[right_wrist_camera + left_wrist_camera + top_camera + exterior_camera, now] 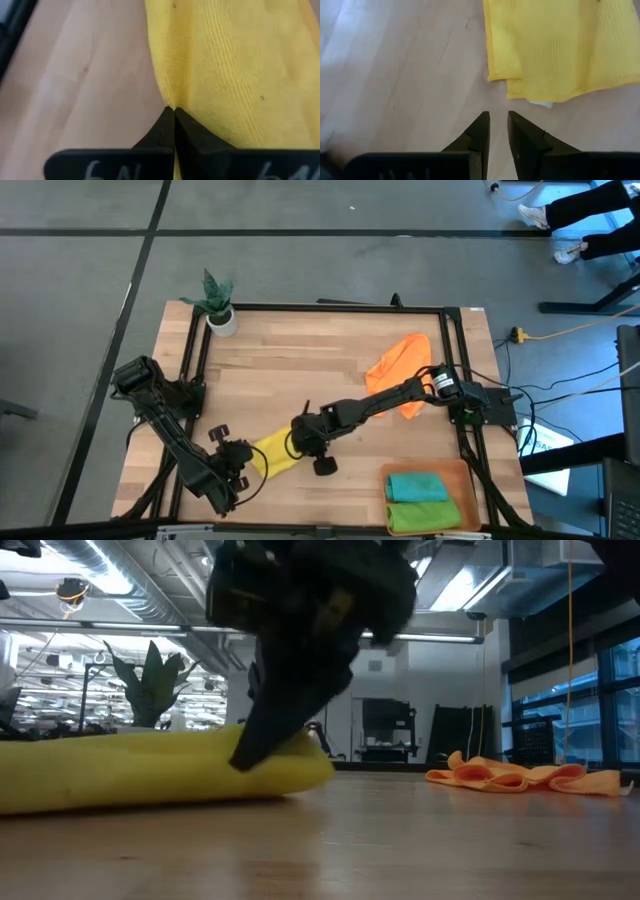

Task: Roll microfiber towels into tight, uniform cylinder then place into a basket
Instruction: Roll the yellow microfiber towel

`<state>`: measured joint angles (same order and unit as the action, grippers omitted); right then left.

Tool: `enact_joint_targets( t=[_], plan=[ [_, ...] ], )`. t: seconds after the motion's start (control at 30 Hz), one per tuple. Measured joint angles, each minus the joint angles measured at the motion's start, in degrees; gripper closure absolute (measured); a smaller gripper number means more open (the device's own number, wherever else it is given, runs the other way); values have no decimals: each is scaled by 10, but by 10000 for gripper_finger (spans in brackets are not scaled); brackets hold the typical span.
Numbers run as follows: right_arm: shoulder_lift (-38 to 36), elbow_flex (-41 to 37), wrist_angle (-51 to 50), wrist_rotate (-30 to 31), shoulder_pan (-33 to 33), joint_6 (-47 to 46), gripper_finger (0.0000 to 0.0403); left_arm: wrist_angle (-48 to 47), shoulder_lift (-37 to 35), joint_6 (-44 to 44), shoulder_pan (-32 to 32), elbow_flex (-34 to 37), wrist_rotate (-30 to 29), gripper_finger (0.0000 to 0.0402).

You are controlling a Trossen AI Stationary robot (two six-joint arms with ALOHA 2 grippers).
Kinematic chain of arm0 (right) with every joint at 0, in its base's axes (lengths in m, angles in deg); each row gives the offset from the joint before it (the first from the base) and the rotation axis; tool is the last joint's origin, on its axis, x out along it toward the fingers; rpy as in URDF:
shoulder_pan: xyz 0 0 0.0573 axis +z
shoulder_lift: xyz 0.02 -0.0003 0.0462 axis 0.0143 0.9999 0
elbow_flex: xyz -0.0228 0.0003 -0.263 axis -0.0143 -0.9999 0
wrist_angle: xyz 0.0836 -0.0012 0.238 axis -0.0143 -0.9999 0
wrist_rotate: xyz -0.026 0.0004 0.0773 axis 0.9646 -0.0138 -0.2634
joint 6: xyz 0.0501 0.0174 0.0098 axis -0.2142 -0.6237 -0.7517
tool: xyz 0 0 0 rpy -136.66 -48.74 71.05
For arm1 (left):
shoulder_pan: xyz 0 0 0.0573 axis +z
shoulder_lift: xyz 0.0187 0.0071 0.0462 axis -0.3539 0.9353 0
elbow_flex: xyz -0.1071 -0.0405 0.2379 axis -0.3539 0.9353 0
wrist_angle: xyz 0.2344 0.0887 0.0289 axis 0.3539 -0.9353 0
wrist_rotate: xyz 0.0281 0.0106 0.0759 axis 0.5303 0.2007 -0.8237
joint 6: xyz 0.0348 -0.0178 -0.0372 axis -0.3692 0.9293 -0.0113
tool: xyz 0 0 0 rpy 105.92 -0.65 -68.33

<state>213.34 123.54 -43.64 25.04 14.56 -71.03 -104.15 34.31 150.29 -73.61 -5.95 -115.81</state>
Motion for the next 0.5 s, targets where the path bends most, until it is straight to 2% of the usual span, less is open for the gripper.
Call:
enact_joint_targets(
  t=[0.2, 0.37, 0.5],
  plan=[
    [0, 45, -47, -42, -3, -49, 402, 1, 0, -15, -1, 0, -22, 344],
    [0, 46, -48, -59, -7, -49, 403, 23, 0, -79, -1, 0, -127, 344],
    [0, 46, -49, -55, -7, -49, 403, 70, 0, -131, 11, 7, -144, 344]
  ],
)
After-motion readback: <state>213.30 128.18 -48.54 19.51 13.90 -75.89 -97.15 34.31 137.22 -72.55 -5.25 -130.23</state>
